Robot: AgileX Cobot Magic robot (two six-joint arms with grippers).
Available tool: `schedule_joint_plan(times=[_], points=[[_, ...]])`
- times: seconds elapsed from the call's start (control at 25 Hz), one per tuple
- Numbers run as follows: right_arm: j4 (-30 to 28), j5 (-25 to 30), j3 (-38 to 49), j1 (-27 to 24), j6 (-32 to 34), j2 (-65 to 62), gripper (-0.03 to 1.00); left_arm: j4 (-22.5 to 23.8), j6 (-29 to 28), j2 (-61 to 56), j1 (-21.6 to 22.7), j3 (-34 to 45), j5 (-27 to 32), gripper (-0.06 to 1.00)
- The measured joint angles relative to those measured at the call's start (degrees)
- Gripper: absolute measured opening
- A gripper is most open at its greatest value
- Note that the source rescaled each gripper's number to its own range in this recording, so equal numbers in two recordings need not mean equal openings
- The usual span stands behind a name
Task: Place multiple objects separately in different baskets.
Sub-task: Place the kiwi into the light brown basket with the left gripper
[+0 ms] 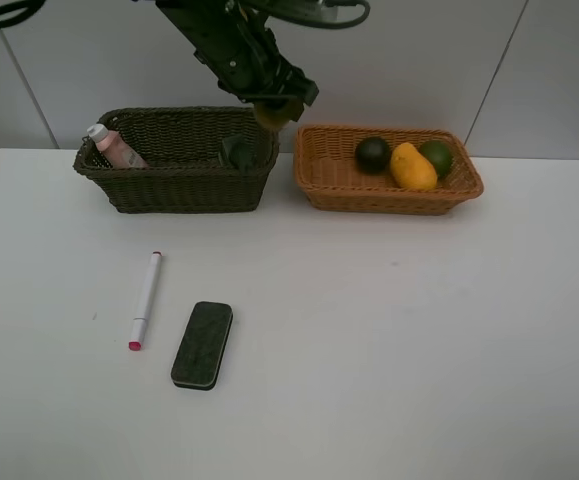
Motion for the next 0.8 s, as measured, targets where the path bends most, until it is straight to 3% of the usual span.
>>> schedule_joint_plan(times=[0.36, 0.68, 0.8], points=[[0.0, 0.0, 0.0, 0.0, 0.0, 0.0, 1.0, -0.1, 0.2, 8.6, -3.3, 0.0, -18.6, 0.62], [0.0, 0.0, 0.0, 0.0, 0.0, 0.0, 1.0, -0.1, 0.2, 14.7, -3.3, 0.0, -28.8, 0.62], [0.0, 0.0, 0.0, 0.0, 0.0, 0.0, 1.0, -0.1, 0.2, 15.4, -3.3, 0.0, -29.9, 0.62]])
